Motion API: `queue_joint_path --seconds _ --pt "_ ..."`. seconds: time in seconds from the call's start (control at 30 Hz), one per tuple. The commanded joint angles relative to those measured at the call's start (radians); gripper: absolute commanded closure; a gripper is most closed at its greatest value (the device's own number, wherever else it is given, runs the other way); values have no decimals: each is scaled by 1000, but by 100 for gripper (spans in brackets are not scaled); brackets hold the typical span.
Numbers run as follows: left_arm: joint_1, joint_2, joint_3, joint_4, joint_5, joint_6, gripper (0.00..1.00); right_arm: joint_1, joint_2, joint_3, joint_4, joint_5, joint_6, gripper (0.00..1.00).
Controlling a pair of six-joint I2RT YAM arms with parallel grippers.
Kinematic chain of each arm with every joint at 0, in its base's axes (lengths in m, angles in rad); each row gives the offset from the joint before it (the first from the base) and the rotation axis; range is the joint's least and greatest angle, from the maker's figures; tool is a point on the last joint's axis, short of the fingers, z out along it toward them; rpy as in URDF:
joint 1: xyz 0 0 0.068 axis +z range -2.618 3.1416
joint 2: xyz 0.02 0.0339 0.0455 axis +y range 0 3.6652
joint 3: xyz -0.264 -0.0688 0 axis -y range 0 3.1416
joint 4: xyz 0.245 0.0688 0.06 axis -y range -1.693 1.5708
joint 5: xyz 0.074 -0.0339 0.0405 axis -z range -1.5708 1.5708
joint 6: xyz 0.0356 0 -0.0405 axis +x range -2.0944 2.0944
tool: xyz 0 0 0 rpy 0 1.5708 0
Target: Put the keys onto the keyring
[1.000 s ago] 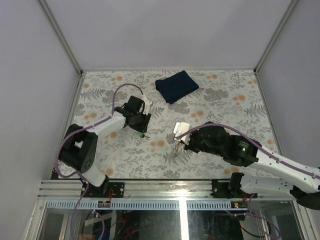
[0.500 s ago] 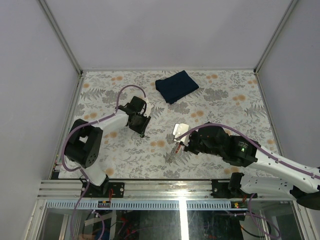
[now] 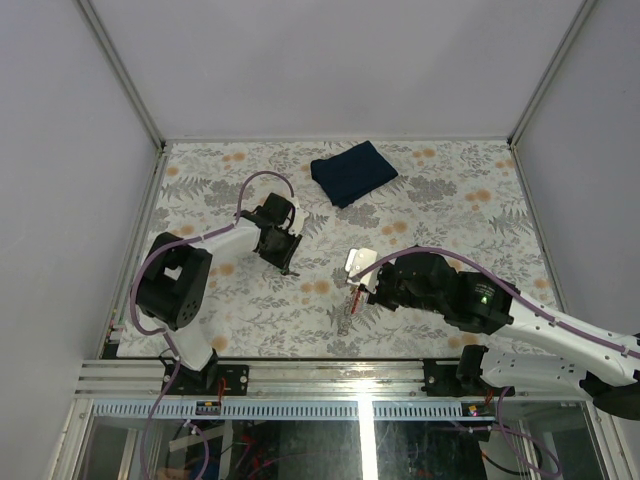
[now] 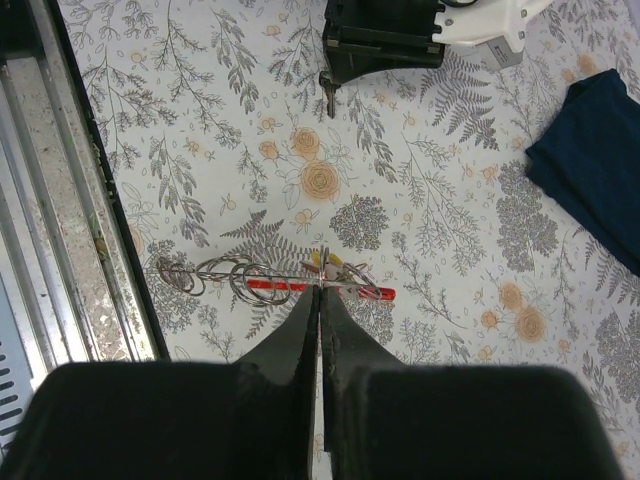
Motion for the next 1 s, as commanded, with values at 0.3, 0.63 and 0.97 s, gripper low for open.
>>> queue_joint_path --seconds 0.3,0.63,0.97 --pt "4 24 33 -16 25 24 91 5 -18 0 53 -13 23 100" --pt "4 -101 7 28 118 1 100 6 -30 -3 54 23 23 100" --pt "4 -395 -101 155 249 -49 100 6 -33 19 67 75 37 100"
